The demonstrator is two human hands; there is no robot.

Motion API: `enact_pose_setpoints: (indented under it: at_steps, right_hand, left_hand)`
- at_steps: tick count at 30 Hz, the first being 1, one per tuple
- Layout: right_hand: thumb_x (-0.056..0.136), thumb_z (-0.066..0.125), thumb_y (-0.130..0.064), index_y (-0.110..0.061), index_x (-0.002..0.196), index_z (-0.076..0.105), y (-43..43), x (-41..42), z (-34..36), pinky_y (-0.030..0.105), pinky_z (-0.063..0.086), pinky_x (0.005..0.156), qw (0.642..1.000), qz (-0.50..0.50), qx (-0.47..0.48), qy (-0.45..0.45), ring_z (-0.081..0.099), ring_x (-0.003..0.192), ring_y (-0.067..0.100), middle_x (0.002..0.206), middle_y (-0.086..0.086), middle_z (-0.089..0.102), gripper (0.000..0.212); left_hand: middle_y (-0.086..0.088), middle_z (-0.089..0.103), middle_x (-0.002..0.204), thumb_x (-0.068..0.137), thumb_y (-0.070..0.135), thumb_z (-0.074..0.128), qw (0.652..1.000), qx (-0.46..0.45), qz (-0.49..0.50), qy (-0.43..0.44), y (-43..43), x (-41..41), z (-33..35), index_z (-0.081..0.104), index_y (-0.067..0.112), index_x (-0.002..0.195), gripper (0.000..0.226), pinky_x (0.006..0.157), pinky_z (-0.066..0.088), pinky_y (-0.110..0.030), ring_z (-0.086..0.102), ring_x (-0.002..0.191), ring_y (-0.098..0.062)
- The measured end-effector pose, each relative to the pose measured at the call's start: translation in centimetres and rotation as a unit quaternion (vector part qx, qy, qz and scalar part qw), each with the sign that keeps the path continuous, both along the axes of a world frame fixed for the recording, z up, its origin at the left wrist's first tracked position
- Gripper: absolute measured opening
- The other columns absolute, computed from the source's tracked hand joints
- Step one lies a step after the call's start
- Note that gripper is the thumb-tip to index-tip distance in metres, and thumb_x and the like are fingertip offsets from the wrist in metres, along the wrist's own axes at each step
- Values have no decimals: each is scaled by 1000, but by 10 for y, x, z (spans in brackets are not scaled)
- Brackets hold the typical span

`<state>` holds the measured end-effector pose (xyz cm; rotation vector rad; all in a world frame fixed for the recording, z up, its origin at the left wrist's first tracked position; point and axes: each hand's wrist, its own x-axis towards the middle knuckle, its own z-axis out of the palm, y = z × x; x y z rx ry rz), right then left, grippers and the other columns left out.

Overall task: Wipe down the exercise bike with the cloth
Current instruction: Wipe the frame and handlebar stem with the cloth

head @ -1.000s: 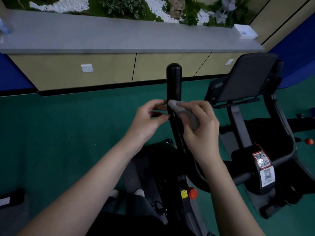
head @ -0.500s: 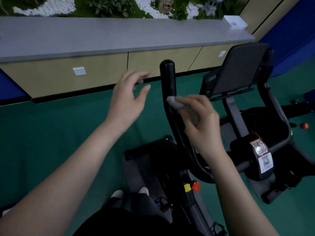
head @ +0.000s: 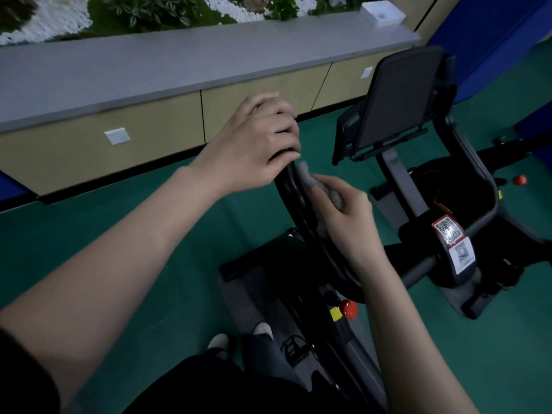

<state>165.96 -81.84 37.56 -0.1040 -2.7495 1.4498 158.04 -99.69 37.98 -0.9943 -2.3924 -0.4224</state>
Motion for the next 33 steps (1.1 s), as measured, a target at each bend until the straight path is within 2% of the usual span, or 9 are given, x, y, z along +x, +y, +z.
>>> enact_pose_setpoints:
  at_steps: [3,7,10,12,16,22,28,31,33]
  right_hand:
    - [94,58,-23,-26,104,71,14,17,-1,13,45,74,999,-1,15,-32,63,84,-7,86,-18,70,17]
    - [97,52,-32,-24,109,71,-7,22,0,14,41,74,999,-42,15,19,61,84,1,88,-9,70,24]
    - [99,48,-20,-21,118,67,-14,32,1,11,40,80,997,-47,31,43,58,91,1,100,-8,66,28]
    - [95,51,-12,-22,117,67,-8,41,2,15,42,79,997,-55,28,49,61,88,2,96,-12,67,29]
    - [91,58,-11,-25,108,63,-1,50,1,5,39,77,996,-52,43,65,58,91,-8,96,-26,63,23]
    - [88,63,-10,-26,97,61,7,39,1,1,33,80,998,-17,47,44,54,95,-4,103,-5,61,18]
    - [87,64,-11,-17,101,64,-1,11,-1,27,46,87,999,-18,-8,28,60,100,13,102,-1,66,15]
    - [87,63,-12,-16,102,63,-12,-5,-1,31,48,85,999,-23,-14,24,61,96,17,100,0,66,15]
    - [87,64,-12,-17,99,63,-11,-2,-1,25,47,82,999,-18,-6,26,61,93,17,99,2,66,13]
  left_hand:
    - [2,65,92,89,30,56,1000,16,-10,-16,0,-2,0,72,14,87,23,111,21,-37,53,107,-22]
    - [0,65,90,88,27,57,999,37,-16,-24,1,-2,-1,71,11,86,21,112,20,-38,53,107,-25]
    - [-1,65,90,88,25,59,998,54,-21,-25,0,-4,-5,71,11,86,20,112,19,-39,52,107,-25]
    - [-1,65,90,89,25,58,997,66,-22,-20,1,-5,-8,71,10,86,20,112,17,-37,51,107,-24]
    - [-2,64,91,90,22,58,996,83,-18,-12,2,-7,-15,71,8,85,20,113,13,-35,49,107,-22]
    - [-3,64,89,90,20,58,996,90,-11,-10,5,-5,-17,71,8,84,18,114,15,-37,46,106,-19]
    - [-2,64,87,88,19,59,996,92,5,-20,6,-3,-16,71,9,82,16,114,17,-38,47,104,-19]
    - [-1,64,87,89,22,60,996,86,1,-23,5,-4,-13,71,10,82,18,113,18,-37,48,104,-18]
    - [0,64,87,89,23,59,996,84,-2,-28,3,-4,-12,71,11,82,18,113,18,-37,48,104,-17]
